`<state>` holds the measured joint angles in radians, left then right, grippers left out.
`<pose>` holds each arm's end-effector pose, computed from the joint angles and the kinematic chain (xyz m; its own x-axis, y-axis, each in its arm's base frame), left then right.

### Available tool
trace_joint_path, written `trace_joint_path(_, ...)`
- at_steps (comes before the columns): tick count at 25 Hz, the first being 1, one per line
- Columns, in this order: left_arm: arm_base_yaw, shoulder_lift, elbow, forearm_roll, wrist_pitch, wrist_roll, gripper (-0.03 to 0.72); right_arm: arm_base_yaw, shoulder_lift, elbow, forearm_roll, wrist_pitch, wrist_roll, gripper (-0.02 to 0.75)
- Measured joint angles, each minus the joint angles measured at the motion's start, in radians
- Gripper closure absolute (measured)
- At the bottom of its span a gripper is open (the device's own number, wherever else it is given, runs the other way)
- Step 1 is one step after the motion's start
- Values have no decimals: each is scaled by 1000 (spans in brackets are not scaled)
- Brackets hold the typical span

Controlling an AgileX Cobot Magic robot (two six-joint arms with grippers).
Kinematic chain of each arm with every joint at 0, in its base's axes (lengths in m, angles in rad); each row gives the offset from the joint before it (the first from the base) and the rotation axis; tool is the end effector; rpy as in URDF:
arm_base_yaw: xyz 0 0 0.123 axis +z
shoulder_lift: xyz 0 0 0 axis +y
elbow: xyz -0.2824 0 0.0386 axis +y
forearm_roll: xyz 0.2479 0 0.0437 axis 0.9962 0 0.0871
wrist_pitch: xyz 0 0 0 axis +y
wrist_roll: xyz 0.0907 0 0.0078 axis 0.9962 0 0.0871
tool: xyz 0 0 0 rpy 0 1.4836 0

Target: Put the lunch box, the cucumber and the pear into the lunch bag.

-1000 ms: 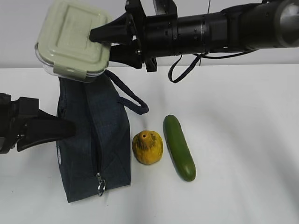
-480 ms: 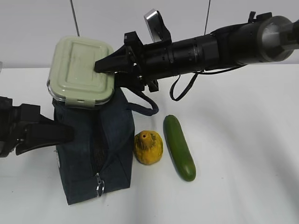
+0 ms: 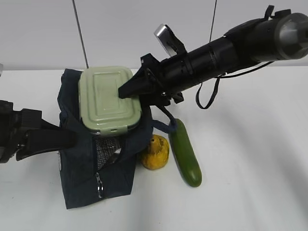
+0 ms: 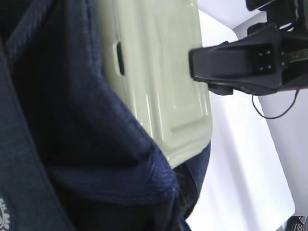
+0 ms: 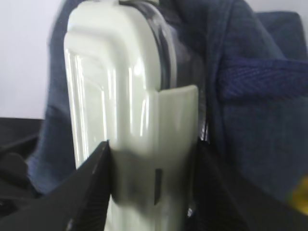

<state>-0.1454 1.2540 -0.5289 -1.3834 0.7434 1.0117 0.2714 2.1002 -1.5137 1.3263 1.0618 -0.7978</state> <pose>0.1991 -0.0904 0.2226 -0.8517 -0.1034 -0.5138 0.3207 0.6726 -0.6669 0.3996 0.1913 0.2084 -0.9162 -0.0921 -0.3901 -0.3912 0.4179 0.8200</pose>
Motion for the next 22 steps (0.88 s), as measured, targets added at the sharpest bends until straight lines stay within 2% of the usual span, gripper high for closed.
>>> trace_joint_path(7, -1, 0, 0, -1, -26, 0, 702, -10, -24, -67, -311, 45, 169, 370)
trace_joint_path(14, -2, 0, 0, -14, -31, 0, 703, 56, -24, -164, -483, 23, 295, 370)
trace_joint_path(17, -2, 0, 0, -14, -35, 0, 703, 97, -24, -172, -514, -22, 320, 370)
trace_joint_path(22, -2, 0, 0, -14, -38, 3, 703, 118, 1, -185, -514, -36, 361, 370)
